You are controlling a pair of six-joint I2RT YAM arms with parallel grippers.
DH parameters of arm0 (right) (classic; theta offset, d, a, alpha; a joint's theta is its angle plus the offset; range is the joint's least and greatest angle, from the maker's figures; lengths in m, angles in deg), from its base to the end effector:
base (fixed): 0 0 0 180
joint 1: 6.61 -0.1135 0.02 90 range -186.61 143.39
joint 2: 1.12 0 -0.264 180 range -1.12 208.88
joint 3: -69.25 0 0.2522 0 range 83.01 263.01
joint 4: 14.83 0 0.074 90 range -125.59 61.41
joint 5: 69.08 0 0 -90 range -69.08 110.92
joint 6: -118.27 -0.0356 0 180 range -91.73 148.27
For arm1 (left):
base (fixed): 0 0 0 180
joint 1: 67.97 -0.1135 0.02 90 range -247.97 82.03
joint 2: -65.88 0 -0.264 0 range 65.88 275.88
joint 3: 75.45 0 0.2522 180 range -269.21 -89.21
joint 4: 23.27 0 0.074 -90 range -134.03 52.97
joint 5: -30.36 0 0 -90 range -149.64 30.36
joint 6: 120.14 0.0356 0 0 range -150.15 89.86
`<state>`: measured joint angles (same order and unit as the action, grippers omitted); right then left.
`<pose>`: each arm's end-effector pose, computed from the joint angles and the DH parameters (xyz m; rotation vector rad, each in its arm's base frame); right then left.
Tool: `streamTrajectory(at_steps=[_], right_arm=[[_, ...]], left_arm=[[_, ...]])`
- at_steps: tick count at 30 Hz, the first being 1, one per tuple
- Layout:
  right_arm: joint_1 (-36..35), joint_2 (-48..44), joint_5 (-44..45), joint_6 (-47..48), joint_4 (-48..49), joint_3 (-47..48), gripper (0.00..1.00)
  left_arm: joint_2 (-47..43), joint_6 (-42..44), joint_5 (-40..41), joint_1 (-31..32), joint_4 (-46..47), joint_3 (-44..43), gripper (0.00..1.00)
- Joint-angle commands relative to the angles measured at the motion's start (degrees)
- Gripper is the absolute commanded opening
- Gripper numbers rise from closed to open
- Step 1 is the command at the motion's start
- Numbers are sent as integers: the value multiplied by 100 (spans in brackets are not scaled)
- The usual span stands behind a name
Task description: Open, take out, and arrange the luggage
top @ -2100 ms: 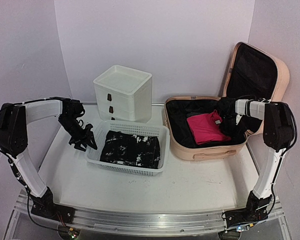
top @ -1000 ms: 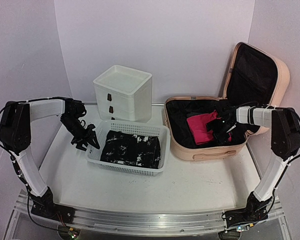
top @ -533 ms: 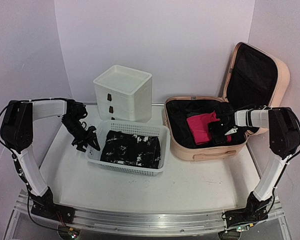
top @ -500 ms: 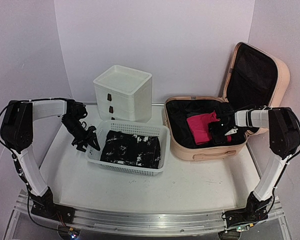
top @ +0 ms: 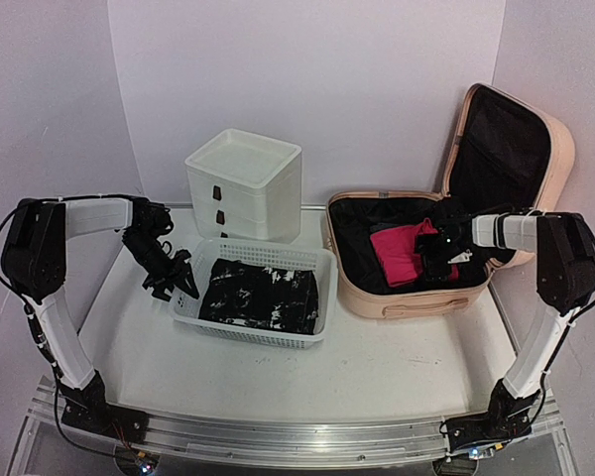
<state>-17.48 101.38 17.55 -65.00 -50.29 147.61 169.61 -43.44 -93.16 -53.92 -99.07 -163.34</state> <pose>0.3558 0.0705 0.1736 1.8202 2.1131 0.6481 0.3079 -0.0973 0.1975 -0.0064 -2.8612 0.8275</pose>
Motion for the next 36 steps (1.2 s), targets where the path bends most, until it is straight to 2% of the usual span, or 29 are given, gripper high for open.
streamTrajectory(at_steps=[1,7,10,28,36], right_arm=[[115,-196,-245,182,96,443,78],[139,-155,-318,213,12,450,81],[146,-82,-339,295,7,499,81],[180,-230,-368,189,-46,483,83],[173,57,-230,198,340,537,78]], left_arm=[[123,29,-102,15,-234,-17,49],[103,55,-93,16,-223,-90,61],[50,58,-55,11,-221,-123,63],[-2,55,-129,18,-219,-47,64],[-80,38,-114,19,-221,-45,64]])
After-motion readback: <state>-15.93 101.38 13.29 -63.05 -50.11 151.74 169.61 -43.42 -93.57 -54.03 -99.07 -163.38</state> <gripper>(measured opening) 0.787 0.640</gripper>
